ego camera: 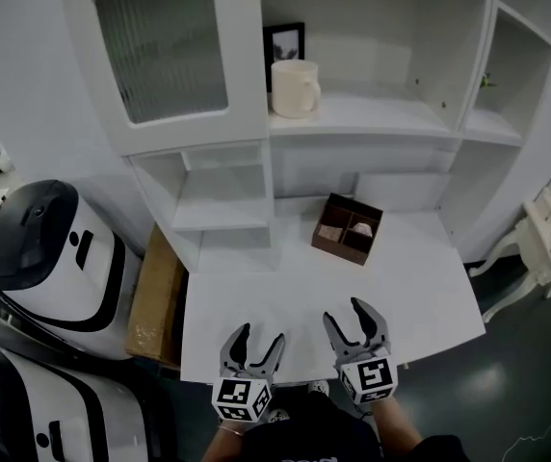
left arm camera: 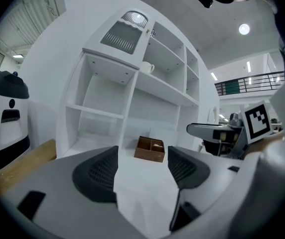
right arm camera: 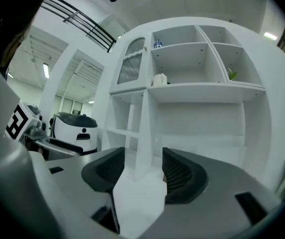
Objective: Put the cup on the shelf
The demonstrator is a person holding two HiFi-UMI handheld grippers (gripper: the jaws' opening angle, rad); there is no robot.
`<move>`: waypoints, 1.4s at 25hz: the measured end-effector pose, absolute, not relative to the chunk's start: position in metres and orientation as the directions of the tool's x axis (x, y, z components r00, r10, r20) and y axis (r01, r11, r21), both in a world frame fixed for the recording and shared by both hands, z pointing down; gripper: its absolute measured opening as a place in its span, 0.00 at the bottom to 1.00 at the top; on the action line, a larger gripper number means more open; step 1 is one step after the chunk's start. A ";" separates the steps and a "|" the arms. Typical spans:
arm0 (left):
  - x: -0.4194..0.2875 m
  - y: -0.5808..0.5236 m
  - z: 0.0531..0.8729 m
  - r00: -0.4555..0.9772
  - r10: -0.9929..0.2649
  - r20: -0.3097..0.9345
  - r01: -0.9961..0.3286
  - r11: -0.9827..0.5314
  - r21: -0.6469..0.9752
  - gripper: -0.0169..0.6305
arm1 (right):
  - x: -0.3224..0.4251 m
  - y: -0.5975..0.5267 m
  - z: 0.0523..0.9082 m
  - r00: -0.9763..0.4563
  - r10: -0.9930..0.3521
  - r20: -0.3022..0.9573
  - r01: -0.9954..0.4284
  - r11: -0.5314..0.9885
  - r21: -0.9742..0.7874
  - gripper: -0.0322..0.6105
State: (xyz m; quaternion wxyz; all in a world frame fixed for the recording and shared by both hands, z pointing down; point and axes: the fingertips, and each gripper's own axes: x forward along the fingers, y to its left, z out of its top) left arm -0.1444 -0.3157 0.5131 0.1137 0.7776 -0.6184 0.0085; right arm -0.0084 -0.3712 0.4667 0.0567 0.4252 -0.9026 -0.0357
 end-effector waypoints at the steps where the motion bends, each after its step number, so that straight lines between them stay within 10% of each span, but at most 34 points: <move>1: -0.143 -0.312 0.519 0.237 -0.957 0.167 -0.963 -0.208 0.171 0.48 | -0.007 -0.368 0.478 -0.624 -0.776 0.096 -0.766 0.631 0.123 0.43; 15: -0.135 -0.308 0.531 0.248 -0.950 0.190 -0.961 -0.216 0.171 0.47 | 0.009 -0.357 0.512 -0.583 -0.794 0.171 -0.782 0.606 0.145 0.31; 26: -0.123 -0.310 0.525 0.294 -0.942 0.160 -0.949 -0.268 0.166 0.04 | -0.002 -0.358 0.499 -0.615 -0.779 0.121 -0.770 0.626 0.121 0.07; 35: -0.122 -0.312 0.520 0.297 -0.944 0.144 -0.950 -0.277 0.144 0.03 | -0.013 -0.358 0.500 -0.624 -0.767 0.149 -0.746 0.641 0.178 0.06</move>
